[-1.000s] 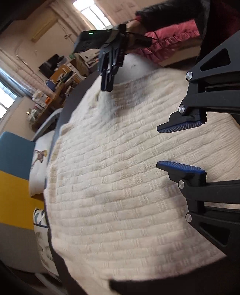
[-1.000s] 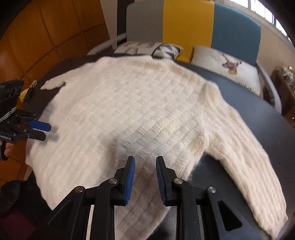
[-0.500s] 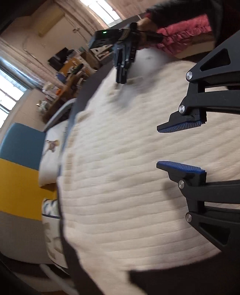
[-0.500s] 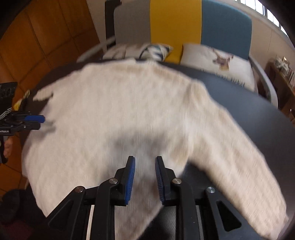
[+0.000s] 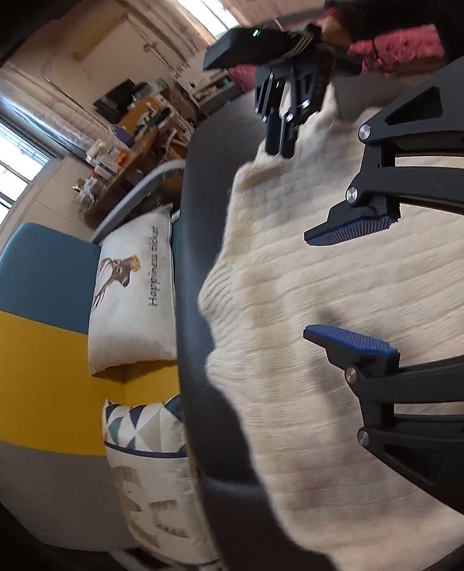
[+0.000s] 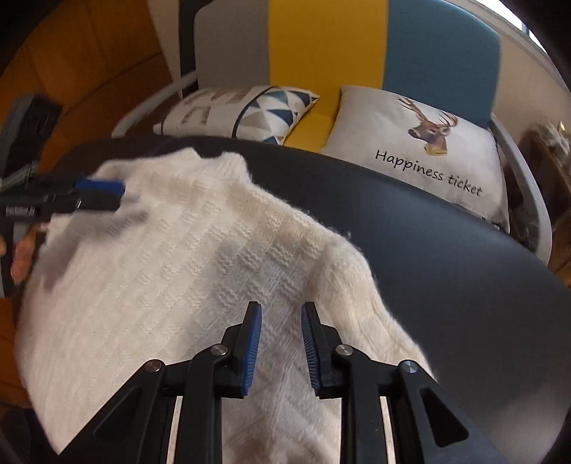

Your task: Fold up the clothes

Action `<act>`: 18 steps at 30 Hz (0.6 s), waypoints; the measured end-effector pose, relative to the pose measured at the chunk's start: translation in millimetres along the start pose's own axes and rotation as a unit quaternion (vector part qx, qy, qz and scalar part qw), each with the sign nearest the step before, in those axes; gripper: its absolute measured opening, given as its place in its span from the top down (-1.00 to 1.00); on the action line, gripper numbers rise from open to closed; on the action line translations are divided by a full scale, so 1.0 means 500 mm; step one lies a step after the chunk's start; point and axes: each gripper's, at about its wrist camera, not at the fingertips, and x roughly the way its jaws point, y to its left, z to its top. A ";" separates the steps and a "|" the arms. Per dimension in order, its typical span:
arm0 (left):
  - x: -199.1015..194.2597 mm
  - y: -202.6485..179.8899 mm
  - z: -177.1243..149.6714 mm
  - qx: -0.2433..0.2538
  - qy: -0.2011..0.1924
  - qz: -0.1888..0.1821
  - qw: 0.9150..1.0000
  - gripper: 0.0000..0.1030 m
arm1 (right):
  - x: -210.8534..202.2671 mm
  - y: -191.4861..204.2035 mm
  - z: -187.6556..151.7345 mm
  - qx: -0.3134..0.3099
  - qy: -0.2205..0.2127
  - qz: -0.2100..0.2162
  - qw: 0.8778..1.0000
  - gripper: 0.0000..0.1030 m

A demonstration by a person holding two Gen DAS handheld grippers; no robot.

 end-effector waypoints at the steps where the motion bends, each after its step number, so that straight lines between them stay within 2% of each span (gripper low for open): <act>1: 0.016 0.002 0.012 0.003 0.002 0.015 1.000 0.12 | 0.013 0.003 0.006 -0.007 0.005 -0.007 1.000 0.56; 3: 0.045 0.005 0.029 0.012 0.008 0.043 0.999 0.16 | 0.040 -0.002 0.016 -0.007 0.018 -0.016 1.000 0.57; 5: 0.079 0.011 0.039 0.022 0.021 0.093 0.995 0.20 | 0.065 -0.008 0.020 -0.010 0.034 -0.046 0.998 0.59; 7: 0.107 0.020 0.036 0.031 0.032 0.120 0.992 0.22 | 0.071 -0.007 0.021 -0.017 0.026 -0.060 0.998 0.61; 10: 0.116 0.013 0.029 0.035 0.012 0.159 0.987 0.21 | 0.076 0.001 0.022 -0.015 0.011 -0.095 0.995 0.61; 12: 0.121 -0.015 0.012 0.070 -0.001 0.200 0.977 0.21 | 0.067 0.005 0.019 -0.004 0.003 -0.101 0.995 0.61; 14: 0.105 -0.030 -0.004 0.072 -0.009 0.204 0.976 0.21 | 0.019 -0.025 0.002 0.066 -0.024 -0.060 0.996 0.61; 15: 0.089 -0.033 -0.011 0.060 -0.012 0.188 0.980 0.21 | -0.023 -0.049 -0.022 0.108 -0.054 -0.020 0.993 0.61; 17: 0.035 -0.051 -0.035 0.048 -0.036 0.148 0.987 0.21 | -0.112 -0.088 -0.088 0.177 -0.110 0.048 0.977 0.56; 18: 0.011 -0.065 -0.050 0.055 -0.042 0.116 0.991 0.20 | -0.159 -0.105 -0.131 0.207 -0.136 0.076 0.966 0.56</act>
